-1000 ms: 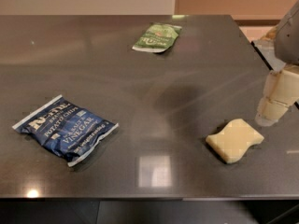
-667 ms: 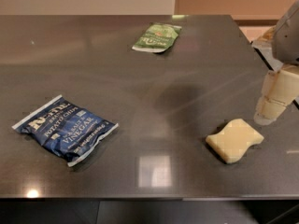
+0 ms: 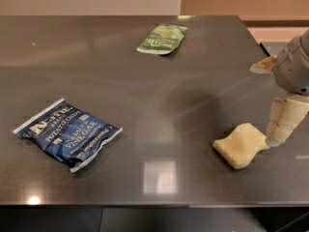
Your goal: Move sponge near green jalapeno chip bag
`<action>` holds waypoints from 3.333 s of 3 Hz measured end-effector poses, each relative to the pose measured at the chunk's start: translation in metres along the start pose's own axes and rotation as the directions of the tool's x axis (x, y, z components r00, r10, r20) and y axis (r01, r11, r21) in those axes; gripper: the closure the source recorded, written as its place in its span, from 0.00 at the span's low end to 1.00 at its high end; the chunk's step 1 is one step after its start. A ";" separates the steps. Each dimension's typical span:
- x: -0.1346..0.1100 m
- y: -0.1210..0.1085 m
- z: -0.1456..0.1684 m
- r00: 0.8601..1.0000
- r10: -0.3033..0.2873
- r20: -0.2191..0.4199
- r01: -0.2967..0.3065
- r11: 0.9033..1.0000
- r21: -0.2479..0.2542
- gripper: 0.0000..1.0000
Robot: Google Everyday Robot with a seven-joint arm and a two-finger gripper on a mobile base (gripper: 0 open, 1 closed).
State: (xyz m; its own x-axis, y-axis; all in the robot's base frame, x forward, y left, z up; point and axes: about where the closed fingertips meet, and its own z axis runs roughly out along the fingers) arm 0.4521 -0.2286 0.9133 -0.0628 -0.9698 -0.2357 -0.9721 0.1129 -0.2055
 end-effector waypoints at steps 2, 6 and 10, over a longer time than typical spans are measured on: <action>0.012 0.038 0.035 0.982 -0.180 0.054 0.184 0.979 -0.084 0.00; 0.005 0.060 0.051 0.957 -0.283 0.061 0.289 0.944 -0.158 0.62; -0.053 -0.057 0.049 0.994 -0.096 0.045 0.094 0.994 0.050 1.00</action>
Offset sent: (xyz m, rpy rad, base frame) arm -0.0511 0.0007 -0.0657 0.0129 0.0737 0.3183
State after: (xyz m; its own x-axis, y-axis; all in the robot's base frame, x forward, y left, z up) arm 0.5221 -0.1733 0.8912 0.0411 -0.9654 -0.2574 -0.9612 0.0321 -0.2741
